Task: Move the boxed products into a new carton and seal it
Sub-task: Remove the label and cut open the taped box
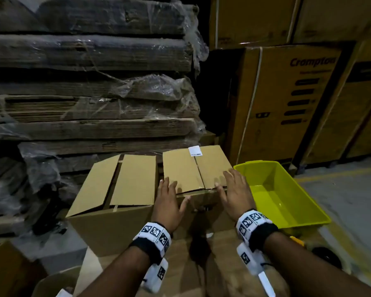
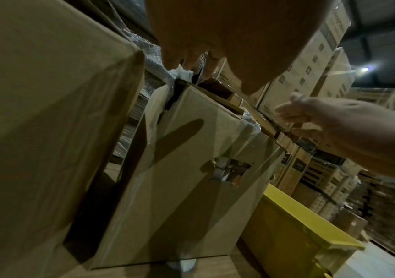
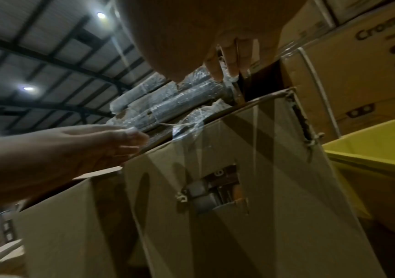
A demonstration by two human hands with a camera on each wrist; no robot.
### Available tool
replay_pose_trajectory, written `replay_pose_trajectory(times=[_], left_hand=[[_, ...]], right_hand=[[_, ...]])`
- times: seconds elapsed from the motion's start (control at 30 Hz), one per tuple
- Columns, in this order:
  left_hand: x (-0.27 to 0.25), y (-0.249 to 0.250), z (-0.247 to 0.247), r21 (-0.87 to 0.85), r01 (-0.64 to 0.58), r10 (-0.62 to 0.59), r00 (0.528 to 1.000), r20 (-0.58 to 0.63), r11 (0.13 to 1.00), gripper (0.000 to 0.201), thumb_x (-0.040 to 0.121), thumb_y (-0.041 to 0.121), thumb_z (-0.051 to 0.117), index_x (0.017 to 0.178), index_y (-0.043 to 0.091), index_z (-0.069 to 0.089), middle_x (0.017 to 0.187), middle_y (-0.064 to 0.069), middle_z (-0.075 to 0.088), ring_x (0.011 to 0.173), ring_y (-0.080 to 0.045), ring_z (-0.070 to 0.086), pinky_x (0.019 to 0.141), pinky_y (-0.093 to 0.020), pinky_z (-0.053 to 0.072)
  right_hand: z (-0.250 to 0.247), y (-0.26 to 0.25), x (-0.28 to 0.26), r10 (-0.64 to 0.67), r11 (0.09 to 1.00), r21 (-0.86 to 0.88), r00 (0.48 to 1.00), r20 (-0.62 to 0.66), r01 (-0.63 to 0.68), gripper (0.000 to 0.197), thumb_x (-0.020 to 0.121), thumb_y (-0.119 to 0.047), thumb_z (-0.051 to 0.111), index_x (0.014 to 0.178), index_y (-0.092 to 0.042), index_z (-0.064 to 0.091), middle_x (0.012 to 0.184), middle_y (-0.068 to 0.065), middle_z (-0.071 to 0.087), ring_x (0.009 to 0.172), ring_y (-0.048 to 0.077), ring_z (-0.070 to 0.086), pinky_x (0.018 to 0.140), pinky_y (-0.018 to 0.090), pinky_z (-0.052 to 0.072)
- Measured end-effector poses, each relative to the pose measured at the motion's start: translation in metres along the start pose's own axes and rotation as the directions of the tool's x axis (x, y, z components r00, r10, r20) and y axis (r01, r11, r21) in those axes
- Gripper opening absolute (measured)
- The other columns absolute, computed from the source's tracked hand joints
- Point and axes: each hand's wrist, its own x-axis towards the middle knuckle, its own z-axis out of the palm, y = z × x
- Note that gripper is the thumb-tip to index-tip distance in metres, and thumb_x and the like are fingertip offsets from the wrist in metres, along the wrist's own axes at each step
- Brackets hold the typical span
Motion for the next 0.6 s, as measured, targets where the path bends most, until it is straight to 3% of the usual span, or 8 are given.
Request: replay_pose_trajectory(times=[0.13,0.3,0.47,0.6], left_hand=[[0.012,-0.012,0.013,-0.027,0.071,-0.070,0.997,0.039,0.997,0.074,0.096,0.057,0.046,0.155,0.020,0.020,0.166,-0.005,0.000,0.153,-0.023,0.002,0.121,-0.035,0.014],[0.013,-0.015,0.020,-0.147,0.108,-0.099,0.993,0.067,0.983,0.075,0.094,0.054,0.053,0.154,0.022,0.022,0.165,-0.008,-0.004,0.145,-0.031,0.032,0.107,-0.039,0.040],[0.012,-0.014,0.017,-0.187,0.129,-0.122,0.991,0.050,0.974,0.076,0.092,0.052,0.058,0.154,0.022,0.025,0.164,-0.012,0.014,0.147,-0.029,0.027,0.110,-0.037,0.036],[0.005,-0.010,0.014,-0.203,0.150,-0.142,0.989,0.050,0.968,0.075,0.091,0.051,0.060,0.153,0.022,0.028,0.163,-0.010,0.019,0.146,-0.029,0.030,0.110,-0.038,0.037]], right_hand=[[0.011,0.010,0.010,0.157,0.988,-0.012,0.986,0.064,-0.156,0.055,0.098,-0.048,0.036,0.139,-0.012,0.044,0.151,0.014,0.032,0.139,0.030,0.027,0.114,0.039,0.025],[0.020,0.012,0.011,0.251,0.965,0.046,0.960,0.124,-0.258,0.049,0.099,-0.042,0.041,0.139,-0.012,0.041,0.149,0.018,0.031,0.137,0.033,0.028,0.110,0.037,0.026],[0.022,0.008,0.010,0.302,0.945,0.088,0.945,0.126,-0.314,0.048,0.099,-0.041,0.043,0.139,-0.015,0.040,0.146,0.019,0.031,0.136,0.034,0.027,0.110,0.040,0.027],[0.021,0.009,0.005,0.313,0.935,0.130,0.940,0.133,-0.330,0.053,0.096,-0.047,0.046,0.140,-0.017,0.040,0.146,0.019,0.031,0.136,0.034,0.026,0.110,0.041,0.029]])
